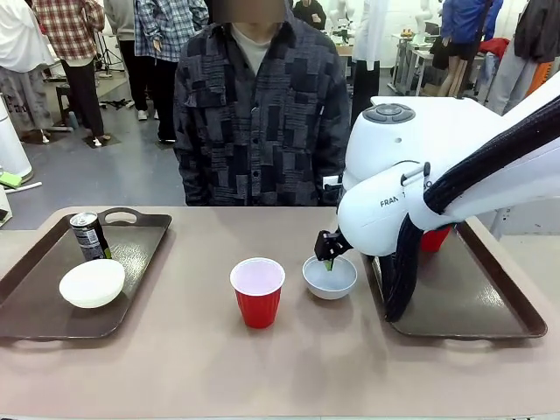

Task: Prepare tableware on both trays.
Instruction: Pick up a Picnic Bowl from the table and place it on a Handle tray.

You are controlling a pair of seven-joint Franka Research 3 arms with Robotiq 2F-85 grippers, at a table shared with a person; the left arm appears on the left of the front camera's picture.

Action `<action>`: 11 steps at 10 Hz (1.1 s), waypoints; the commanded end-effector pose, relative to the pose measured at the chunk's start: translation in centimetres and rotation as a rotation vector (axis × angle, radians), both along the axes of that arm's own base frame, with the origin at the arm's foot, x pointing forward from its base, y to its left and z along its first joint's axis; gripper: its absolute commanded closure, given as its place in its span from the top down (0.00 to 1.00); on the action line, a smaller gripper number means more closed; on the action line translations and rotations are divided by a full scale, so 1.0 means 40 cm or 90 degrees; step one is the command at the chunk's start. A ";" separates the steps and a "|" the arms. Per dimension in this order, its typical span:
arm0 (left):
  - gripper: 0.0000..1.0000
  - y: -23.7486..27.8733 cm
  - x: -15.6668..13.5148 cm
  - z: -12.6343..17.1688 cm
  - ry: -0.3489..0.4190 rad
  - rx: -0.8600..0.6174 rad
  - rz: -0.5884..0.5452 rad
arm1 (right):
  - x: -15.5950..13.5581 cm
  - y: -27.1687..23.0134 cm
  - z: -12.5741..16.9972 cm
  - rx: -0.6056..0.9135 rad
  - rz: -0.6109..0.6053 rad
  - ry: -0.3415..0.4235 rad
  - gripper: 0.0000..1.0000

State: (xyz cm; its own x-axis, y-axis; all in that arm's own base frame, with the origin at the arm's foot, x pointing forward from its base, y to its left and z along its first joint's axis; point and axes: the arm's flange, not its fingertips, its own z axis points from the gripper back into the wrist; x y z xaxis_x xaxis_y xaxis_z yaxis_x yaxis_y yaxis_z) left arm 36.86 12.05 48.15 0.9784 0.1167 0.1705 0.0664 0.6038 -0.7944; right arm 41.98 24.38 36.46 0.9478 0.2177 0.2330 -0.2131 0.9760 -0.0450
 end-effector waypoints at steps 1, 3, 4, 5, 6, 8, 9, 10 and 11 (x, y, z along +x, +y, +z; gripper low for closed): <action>0.87 0.001 0.004 0.006 -0.007 -0.012 -0.005 | 0.035 0.020 -0.021 0.012 -0.042 -0.022 1.00; 0.87 0.001 0.004 0.006 -0.007 -0.012 -0.005 | 0.056 0.013 -0.041 0.019 -0.075 -0.023 0.98; 0.87 0.001 0.004 0.006 -0.007 -0.012 -0.005 | 0.059 0.011 -0.052 0.015 -0.083 -0.021 0.98; 0.87 0.001 0.004 0.006 -0.007 -0.012 -0.005 | 0.063 0.010 -0.059 0.015 -0.086 -0.020 0.96; 0.87 0.001 0.004 0.006 -0.007 -0.012 -0.005 | 0.066 0.009 -0.069 0.014 -0.083 -0.013 0.86; 0.87 0.001 0.004 0.006 -0.007 -0.012 -0.005 | 0.062 0.009 -0.066 0.011 -0.087 -0.007 0.67; 0.87 0.001 0.004 0.006 -0.007 -0.012 -0.005 | 0.061 0.010 -0.064 0.011 -0.088 -0.005 0.58; 0.87 0.001 0.004 0.006 -0.007 -0.012 -0.005 | 0.064 0.010 -0.064 0.012 -0.090 -0.001 0.48; 0.87 0.001 0.004 0.006 -0.007 -0.012 -0.005 | 0.061 0.008 -0.064 0.013 -0.090 0.003 0.00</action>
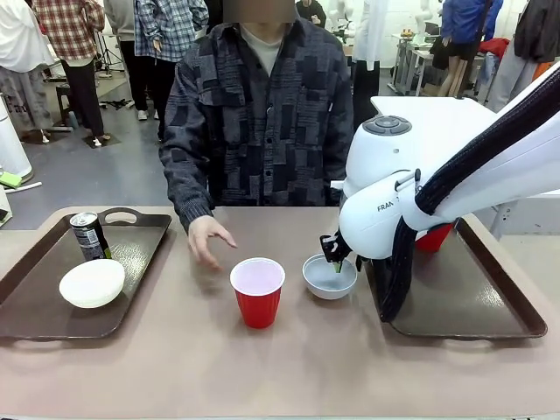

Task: Prepare tableware on both trays.
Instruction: Pick up a Picnic Bowl from the table and place it on a Handle tray.

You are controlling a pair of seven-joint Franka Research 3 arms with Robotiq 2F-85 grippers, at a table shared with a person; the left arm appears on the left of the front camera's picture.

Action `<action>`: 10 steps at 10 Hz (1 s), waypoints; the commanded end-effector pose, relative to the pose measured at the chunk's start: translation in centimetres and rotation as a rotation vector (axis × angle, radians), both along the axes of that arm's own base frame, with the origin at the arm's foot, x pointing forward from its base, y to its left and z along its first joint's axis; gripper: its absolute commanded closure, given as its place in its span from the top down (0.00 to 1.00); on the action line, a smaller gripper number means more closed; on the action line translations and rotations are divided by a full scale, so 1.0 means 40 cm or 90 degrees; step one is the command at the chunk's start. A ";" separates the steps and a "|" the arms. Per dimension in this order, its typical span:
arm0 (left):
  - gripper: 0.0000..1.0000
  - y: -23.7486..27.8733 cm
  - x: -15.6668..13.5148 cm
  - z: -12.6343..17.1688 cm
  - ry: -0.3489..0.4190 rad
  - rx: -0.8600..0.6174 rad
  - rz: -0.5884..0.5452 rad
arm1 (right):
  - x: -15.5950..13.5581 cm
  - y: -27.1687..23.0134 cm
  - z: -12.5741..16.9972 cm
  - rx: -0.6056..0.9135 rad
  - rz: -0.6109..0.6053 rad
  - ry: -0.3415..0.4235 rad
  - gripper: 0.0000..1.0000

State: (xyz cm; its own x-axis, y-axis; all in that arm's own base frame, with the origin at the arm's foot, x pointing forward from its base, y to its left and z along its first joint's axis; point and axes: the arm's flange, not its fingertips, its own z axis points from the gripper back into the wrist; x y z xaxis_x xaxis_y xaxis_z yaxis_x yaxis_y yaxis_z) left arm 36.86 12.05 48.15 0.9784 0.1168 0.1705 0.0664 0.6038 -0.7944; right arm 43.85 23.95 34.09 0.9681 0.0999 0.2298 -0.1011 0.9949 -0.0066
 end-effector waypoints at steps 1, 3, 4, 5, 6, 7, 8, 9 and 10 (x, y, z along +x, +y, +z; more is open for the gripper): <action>0.87 0.001 0.004 0.006 -0.007 -0.012 -0.005 | 0.015 0.018 -0.004 -0.010 -0.020 0.000 0.00; 0.87 0.001 0.004 0.006 -0.007 -0.012 -0.005 | 0.016 0.018 -0.001 -0.010 -0.021 -0.002 0.00; 0.87 0.001 0.004 0.006 -0.007 -0.012 -0.005 | 0.014 0.017 -0.002 -0.009 -0.016 -0.006 0.00; 0.87 0.001 0.004 0.006 -0.007 -0.012 -0.005 | 0.016 0.017 -0.002 -0.008 -0.020 -0.008 0.03; 0.87 0.001 0.004 0.006 -0.007 -0.012 -0.005 | 0.014 0.015 0.001 -0.019 -0.022 -0.006 0.00; 0.87 0.001 0.004 0.006 -0.007 -0.012 -0.005 | 0.007 0.010 0.011 -0.017 -0.017 -0.005 0.00; 0.87 0.001 0.004 0.006 -0.007 -0.012 -0.005 | -0.005 0.006 0.030 -0.012 -0.008 0.001 0.00; 0.87 0.001 0.004 0.006 -0.007 -0.012 -0.005 | -0.025 0.000 0.062 0.000 0.003 0.000 0.00; 0.87 0.001 0.004 0.006 -0.007 -0.012 -0.005 | -0.049 -0.010 0.103 0.013 0.015 -0.003 0.00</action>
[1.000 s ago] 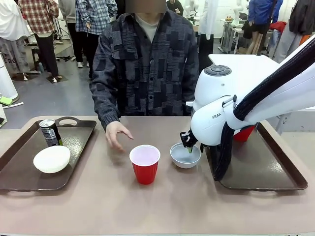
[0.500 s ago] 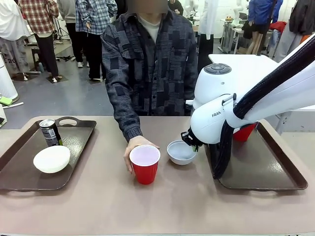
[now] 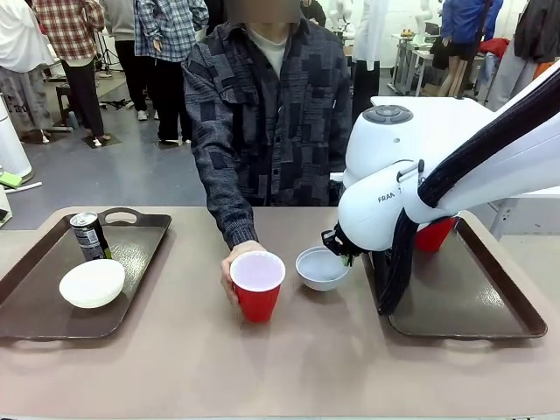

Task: Prepare tableware on both trays.
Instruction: Pick up a Picnic Bowl from the table and place it on a Handle tray.

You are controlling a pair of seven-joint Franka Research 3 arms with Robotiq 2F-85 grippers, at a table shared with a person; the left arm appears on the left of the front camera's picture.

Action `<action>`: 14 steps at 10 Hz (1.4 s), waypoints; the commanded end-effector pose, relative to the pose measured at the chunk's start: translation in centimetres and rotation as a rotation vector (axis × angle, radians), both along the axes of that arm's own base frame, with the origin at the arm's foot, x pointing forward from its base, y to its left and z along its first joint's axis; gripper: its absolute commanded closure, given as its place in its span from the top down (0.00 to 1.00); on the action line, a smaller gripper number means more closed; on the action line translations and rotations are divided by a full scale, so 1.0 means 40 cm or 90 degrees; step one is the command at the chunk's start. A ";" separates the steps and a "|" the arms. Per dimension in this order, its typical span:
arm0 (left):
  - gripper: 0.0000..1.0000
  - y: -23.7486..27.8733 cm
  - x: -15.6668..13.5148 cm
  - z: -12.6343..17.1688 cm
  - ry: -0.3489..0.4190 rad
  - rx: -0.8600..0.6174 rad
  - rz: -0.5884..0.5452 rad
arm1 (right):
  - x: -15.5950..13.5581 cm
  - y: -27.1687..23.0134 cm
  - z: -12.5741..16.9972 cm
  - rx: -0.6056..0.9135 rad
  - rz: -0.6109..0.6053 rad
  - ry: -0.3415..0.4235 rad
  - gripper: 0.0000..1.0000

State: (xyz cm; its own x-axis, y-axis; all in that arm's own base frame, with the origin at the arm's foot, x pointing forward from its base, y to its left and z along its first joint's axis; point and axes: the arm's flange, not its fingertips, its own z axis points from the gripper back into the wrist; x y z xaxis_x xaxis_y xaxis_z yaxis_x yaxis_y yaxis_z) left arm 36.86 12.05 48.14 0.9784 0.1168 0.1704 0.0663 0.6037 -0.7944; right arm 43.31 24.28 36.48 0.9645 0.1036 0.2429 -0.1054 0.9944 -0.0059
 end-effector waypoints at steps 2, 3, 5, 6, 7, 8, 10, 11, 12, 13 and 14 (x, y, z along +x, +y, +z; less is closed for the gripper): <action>0.87 0.001 0.004 0.006 -0.008 -0.012 -0.005 | -0.098 -0.055 0.143 0.021 0.025 -0.011 0.00; 0.87 0.001 0.004 0.006 -0.008 -0.012 -0.005 | -0.137 -0.085 0.191 0.014 0.016 -0.024 0.00; 0.87 0.001 0.004 0.006 -0.008 -0.012 -0.005 | -0.198 -0.121 0.238 0.013 0.012 -0.029 0.00; 0.87 0.001 0.004 0.006 -0.008 -0.012 -0.005 | -0.236 -0.131 0.246 0.010 0.026 -0.013 0.00; 0.87 0.001 0.004 0.006 -0.008 -0.012 -0.005 | -0.273 -0.138 0.253 0.017 0.051 -0.003 0.00; 0.87 0.001 0.004 0.006 -0.008 -0.012 -0.005 | -0.301 -0.141 0.259 0.049 0.058 -0.004 0.00; 0.87 0.001 0.004 0.006 -0.008 -0.012 -0.005 | -0.233 -0.125 0.261 -0.005 0.018 -0.024 0.00; 0.87 0.001 0.004 0.006 -0.008 -0.012 -0.005 | -0.233 -0.125 0.261 -0.005 0.018 -0.024 0.00; 0.87 0.001 0.004 0.006 -0.008 -0.012 -0.005 | -0.233 -0.125 0.261 -0.005 0.018 -0.024 0.00; 0.87 0.001 0.004 0.006 -0.008 -0.012 -0.005 | -0.257 -0.135 0.263 0.005 0.025 -0.017 0.03; 0.87 0.001 0.004 0.006 -0.008 -0.012 -0.005 | -0.268 -0.173 0.253 -0.016 0.082 -0.015 0.03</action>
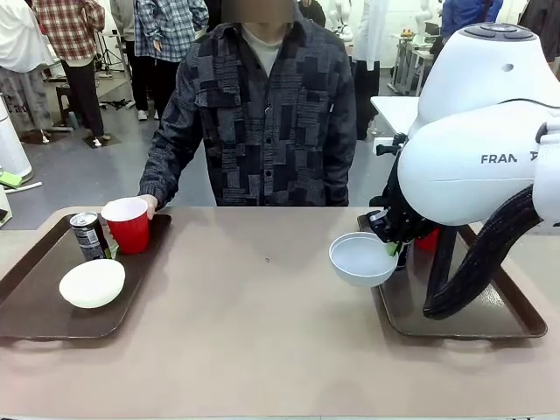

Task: Prepare tableware on both trays.
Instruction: Pick up a Picnic Bowl from the table and place it on a Handle tray.

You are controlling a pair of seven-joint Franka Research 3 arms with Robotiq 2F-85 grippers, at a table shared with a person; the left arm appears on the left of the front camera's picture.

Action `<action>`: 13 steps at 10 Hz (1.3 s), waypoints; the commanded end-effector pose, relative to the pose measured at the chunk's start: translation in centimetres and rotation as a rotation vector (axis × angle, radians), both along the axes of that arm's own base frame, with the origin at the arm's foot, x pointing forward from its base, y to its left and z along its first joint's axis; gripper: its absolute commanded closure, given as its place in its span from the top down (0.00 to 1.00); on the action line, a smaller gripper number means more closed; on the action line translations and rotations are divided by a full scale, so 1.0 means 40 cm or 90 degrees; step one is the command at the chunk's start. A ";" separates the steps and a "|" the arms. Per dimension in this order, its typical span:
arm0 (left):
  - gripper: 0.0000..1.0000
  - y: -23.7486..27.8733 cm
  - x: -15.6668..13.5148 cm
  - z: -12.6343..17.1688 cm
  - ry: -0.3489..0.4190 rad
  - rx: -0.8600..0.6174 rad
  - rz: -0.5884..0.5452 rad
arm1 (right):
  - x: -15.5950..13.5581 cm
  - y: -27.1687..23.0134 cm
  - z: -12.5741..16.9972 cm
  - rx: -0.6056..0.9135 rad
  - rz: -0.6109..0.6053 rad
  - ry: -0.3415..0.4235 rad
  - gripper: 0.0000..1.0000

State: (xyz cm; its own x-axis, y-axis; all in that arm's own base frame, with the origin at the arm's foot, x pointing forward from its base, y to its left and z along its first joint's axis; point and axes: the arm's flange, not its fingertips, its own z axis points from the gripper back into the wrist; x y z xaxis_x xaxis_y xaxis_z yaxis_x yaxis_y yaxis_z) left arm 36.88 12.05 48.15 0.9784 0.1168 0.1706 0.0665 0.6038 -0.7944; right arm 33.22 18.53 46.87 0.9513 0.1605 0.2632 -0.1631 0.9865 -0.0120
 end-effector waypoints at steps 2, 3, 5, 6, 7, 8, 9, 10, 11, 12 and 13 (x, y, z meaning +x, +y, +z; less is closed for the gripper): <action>0.87 0.001 0.004 0.005 -0.007 -0.012 -0.005 | 0.012 -0.157 -0.004 -0.049 0.076 -0.015 0.03; 0.87 0.001 0.004 0.005 -0.007 -0.012 -0.005 | 0.042 -0.225 -0.009 -0.082 0.104 -0.023 0.03; 0.87 0.001 0.004 0.005 -0.007 -0.012 -0.005 | 0.105 -0.341 -0.005 -0.071 0.112 -0.004 0.03; 0.87 0.001 0.004 0.005 -0.007 -0.012 -0.005 | 0.135 -0.397 -0.005 -0.062 0.108 0.012 0.03; 0.87 0.001 0.004 0.005 -0.007 -0.012 -0.005 | 0.155 -0.429 -0.008 -0.043 0.100 0.025 0.03; 0.87 0.001 0.004 0.005 -0.007 -0.012 -0.005 | 0.167 -0.441 -0.011 -0.040 0.088 0.015 0.03; 0.87 0.001 0.004 0.005 -0.007 -0.012 -0.005 | 0.115 -0.429 -0.009 -0.061 0.096 0.014 0.03; 0.87 0.001 0.004 0.005 -0.007 -0.012 -0.005 | 0.115 -0.429 -0.009 -0.061 0.096 0.014 0.03; 0.87 0.001 0.004 0.005 -0.007 -0.012 -0.005 | 0.115 -0.429 -0.009 -0.061 0.096 0.014 0.03; 0.87 0.001 0.004 0.005 -0.007 -0.012 -0.005 | 0.137 -0.447 -0.010 -0.057 0.092 0.020 0.03; 0.87 0.001 0.004 0.005 -0.007 -0.012 -0.005 | 0.164 -0.453 -0.067 -0.068 0.107 0.021 0.03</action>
